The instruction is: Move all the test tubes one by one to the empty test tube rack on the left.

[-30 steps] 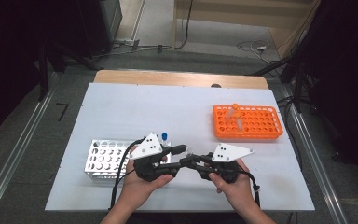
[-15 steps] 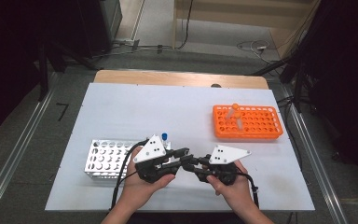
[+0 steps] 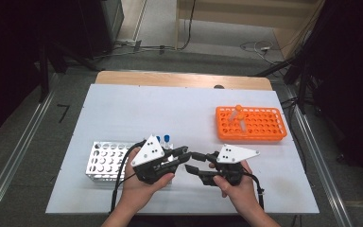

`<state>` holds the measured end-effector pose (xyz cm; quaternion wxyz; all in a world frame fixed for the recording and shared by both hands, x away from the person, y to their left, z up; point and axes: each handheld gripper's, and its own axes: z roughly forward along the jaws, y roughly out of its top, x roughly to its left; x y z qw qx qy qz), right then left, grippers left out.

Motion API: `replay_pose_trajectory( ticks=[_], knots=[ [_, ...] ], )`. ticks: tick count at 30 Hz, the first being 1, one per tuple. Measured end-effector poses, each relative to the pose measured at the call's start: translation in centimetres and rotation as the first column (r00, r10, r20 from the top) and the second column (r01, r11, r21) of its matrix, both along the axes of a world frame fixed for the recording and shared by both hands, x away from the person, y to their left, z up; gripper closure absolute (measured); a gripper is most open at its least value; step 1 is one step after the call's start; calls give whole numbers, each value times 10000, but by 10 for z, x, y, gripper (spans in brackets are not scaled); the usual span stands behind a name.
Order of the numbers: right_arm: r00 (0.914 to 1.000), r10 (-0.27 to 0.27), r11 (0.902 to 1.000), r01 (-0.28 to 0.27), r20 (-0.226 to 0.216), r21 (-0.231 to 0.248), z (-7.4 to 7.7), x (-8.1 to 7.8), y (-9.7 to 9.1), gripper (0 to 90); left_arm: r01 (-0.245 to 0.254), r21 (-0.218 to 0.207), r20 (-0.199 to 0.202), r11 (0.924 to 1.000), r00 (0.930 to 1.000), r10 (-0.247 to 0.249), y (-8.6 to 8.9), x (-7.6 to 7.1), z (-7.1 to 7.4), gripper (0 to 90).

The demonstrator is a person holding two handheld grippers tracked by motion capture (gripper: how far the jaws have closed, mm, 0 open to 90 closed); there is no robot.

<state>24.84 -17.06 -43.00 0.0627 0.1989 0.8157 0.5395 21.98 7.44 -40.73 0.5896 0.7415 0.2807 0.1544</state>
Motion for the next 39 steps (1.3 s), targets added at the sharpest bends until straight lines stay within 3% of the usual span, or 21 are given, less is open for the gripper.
replay_pose_trajectory(
  ticks=[4,6,8,17,25,37,39],
  knots=[
    [9999,142,9998,-143,-96,-135,-1,6,-8,226,-232,-116,58,9997,9997,232,8,2,3,763],
    [9998,71,9997,-76,-179,-235,-1,8,-12,77,-403,-148,90,9991,9991,404,14,3,6,763],
    [9995,64,9998,-70,-323,-199,-2,12,-16,0,-612,-199,133,9979,9980,615,21,4,8,763],
    [9947,-1001,9950,1001,-223,-31,-3,23,-41,0,-1550,-565,227,9863,9874,1564,57,9,15,763],
    [9917,-1283,9917,1283,-101,-25,-4,27,-53,0,-2268,-721,270,9713,9730,2292,83,10,18,763],
    [9837,-1791,9838,1790,-174,-42,-8,35,-65,0,-3104,-526,135,9492,9502,3114,102,19,2,763],
    [9824,-1857,9826,1857,-223,-30,-8,36,-68,0,-3145,-540,25,9477,9490,3151,102,22,-3,763]
  ],
)
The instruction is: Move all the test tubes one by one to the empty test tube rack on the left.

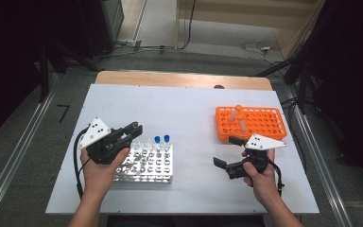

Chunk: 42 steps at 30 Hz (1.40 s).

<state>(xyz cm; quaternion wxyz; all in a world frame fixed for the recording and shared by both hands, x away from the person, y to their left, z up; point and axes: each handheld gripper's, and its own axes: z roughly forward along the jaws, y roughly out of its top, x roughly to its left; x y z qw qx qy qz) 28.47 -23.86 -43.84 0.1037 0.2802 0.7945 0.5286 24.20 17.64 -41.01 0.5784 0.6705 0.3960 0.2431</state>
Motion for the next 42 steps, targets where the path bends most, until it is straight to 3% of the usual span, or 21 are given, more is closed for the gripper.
replay_pose_trajectory(
  ticks=[13,24,34,42],
  knots=[
    [9998,-179,9998,179,-72,-22,-3,4,-6,0,-294,131,-287,9995,9991,298,-4,9,-19,762],
    [9993,-358,9993,358,-49,-118,-5,6,-10,0,-105,969,-790,9952,9967,182,-12,10,-23,756],
    [9947,-1026,9947,1026,40,-36,-6,14,-27,0,30,1393,-1406,9903,9899,168,-14,11,-28,748],
    [9852,-1709,9853,1709,128,28,-4,24,-43,0,212,1074,-1646,9940,9863,-32,-12,9,-26,660]
  ],
)
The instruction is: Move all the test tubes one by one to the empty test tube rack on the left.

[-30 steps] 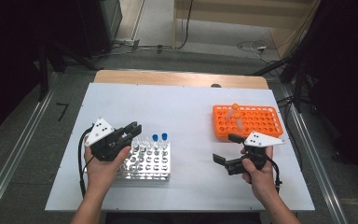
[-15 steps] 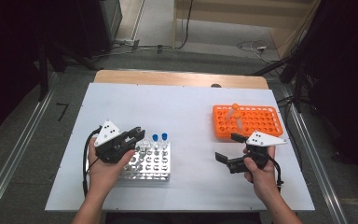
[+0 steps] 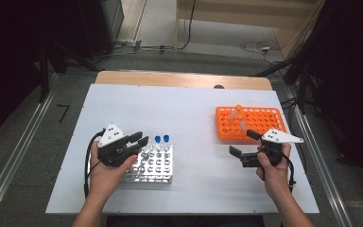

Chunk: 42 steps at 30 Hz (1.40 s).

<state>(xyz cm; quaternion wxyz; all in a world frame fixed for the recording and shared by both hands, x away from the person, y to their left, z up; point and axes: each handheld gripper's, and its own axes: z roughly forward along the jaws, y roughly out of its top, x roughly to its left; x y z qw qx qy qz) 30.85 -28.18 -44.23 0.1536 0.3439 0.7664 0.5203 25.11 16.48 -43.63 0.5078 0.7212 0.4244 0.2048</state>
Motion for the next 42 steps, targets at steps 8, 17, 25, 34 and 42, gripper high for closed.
replay_pose_trajectory(
  ticks=[8,17,25,34,42],
  knots=[
    [9958,-850,9964,850,-342,-3,-2,21,-12,37,-74,-683,106,9976,9999,82,7,-7,3,479],
    [9833,-1676,9843,1630,-714,-672,-18,47,-13,199,138,-1300,148,9914,9998,-119,13,-17,5,163],
    [9719,-2264,9700,2189,-642,-1058,-27,57,-13,440,920,-1696,297,9812,9957,-882,10,-22,4,0],
    [9683,-2479,9611,2416,-319,-1337,-32,61,-11,595,887,-1586,283,9834,9960,-853,6,-21,5,0],
    [9623,-2713,9443,2702,203,-1878,-35,60,-7,701,829,-1562,297,9842,9964,-792,5,-21,6,0]
  ],
)
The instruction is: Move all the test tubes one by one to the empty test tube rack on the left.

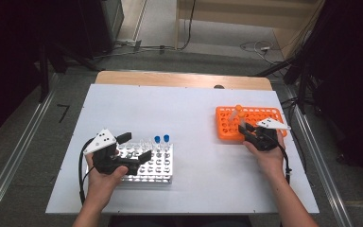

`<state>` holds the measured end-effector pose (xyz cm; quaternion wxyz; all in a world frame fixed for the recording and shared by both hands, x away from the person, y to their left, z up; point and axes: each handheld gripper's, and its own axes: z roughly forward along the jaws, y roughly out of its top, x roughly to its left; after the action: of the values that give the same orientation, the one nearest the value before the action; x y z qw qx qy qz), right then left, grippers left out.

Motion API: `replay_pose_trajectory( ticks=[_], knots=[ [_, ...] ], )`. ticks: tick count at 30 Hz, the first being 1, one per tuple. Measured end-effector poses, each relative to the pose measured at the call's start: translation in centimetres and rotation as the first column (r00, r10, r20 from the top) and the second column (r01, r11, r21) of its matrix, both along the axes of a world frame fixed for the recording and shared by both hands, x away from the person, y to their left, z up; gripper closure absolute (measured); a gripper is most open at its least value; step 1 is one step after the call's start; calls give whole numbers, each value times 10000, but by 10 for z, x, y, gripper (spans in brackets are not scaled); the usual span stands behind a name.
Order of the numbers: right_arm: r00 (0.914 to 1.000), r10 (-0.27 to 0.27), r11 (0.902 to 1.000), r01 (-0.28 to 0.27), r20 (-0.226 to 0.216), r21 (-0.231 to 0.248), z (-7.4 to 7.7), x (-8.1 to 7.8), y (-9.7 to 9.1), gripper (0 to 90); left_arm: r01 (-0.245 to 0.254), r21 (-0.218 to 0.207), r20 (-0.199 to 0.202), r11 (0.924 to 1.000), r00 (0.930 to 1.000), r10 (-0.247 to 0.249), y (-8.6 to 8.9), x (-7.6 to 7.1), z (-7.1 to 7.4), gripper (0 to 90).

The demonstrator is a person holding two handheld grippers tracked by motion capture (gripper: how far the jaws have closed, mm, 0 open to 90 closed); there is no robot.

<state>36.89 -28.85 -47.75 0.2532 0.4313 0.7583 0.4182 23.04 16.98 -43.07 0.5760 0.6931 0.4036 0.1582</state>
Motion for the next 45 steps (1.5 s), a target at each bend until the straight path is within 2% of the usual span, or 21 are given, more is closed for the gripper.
replay_pose_trajectory(
  ticks=[4,8,12,14,20,24,30,37,45],
  knots=[
    [9999,-117,9998,116,85,186,0,0,-4,725,-17,-15,65,10000,10000,17,-1,0,1,0],
    [9983,-91,9992,68,579,400,6,-4,-6,727,26,0,112,10000,9999,-26,-1,-1,2,0],
    [9966,-128,9974,70,808,717,14,-9,-8,727,59,-20,124,10000,9999,-59,-3,-1,3,0],
    [9967,4,9949,-85,811,1005,18,-11,-9,727,72,-32,158,10000,9998,-72,-3,-2,4,0],
    [9948,558,9899,-664,858,1256,27,-22,-4,727,203,-69,206,9998,9996,-201,-6,-2,7,0],
    [9910,1038,9828,-1153,847,1440,33,-30,3,727,297,-45,247,9995,9993,-296,-9,-3,8,0],
    [9812,1795,9671,-1891,703,1701,40,-43,18,726,396,-55,336,9992,9987,-394,-13,-2,12,0],
    [9650,2550,9478,-2621,616,1815,45,-56,35,726,542,-62,386,9985,9978,-540,-19,-2,14,0],
    [9442,3242,9265,-3294,584,1821,49,-73,54,726,971,-79,388,9952,9945,-968,-31,-1,15,0]
  ],
)
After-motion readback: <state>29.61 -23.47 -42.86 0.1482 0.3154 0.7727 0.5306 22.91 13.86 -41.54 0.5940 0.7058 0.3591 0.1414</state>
